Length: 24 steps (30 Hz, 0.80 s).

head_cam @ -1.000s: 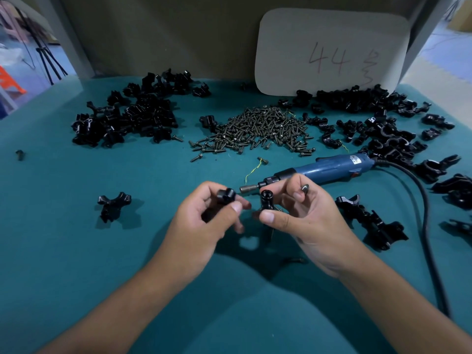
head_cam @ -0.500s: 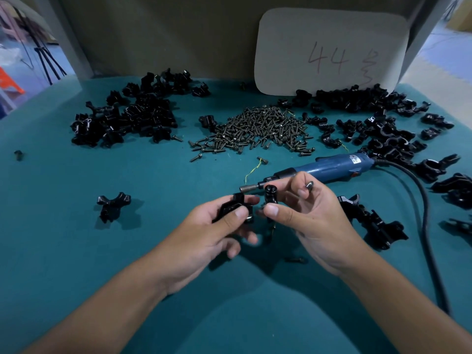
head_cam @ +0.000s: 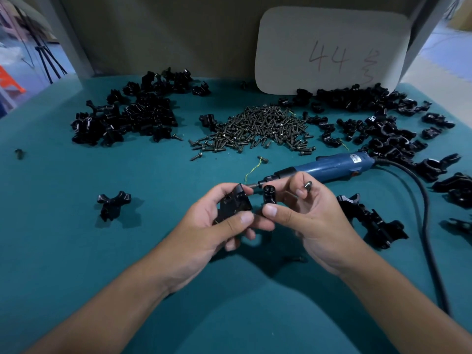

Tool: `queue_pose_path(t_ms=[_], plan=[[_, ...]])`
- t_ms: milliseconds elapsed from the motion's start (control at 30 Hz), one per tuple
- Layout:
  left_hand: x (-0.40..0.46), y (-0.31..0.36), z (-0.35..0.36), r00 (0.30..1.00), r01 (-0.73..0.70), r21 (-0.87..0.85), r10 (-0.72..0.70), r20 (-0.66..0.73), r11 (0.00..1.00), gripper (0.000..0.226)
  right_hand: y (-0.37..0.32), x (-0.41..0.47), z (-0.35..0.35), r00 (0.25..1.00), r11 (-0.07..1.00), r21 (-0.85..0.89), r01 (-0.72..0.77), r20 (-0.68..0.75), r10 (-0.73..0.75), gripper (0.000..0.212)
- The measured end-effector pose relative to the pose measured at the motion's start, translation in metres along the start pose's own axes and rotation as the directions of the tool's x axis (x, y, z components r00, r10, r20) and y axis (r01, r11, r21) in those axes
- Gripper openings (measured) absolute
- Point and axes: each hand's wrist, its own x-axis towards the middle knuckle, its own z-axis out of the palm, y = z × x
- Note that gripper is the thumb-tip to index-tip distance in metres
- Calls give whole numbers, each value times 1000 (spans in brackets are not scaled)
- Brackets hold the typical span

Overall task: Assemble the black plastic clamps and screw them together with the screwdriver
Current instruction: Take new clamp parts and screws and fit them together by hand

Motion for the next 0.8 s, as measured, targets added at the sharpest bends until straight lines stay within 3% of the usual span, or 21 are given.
queue_pose_path(t_ms=[267,433,533,600,800], plan=[[2,-11,0,994,-110,280,109,19,954,28,0,-2,0,1000,999,-48,15,19,-14,49],[3,-15,-8,979,-162,566,205,-11,809,37,-4,-2,1,1000,999,-46,-9,-7,9,53],[2,-17,-4,963,-244,592,266,51,768,39,-5,-3,2,998,998,-11,-55,8,55,55],[1,-18,-3,966,-248,535,247,74,808,42,-5,-4,3,997,998,10,-69,40,69,55],[-3,-20,0,956,-266,496,292,26,827,29,-6,-4,1,994,996,9,-86,75,85,56]])
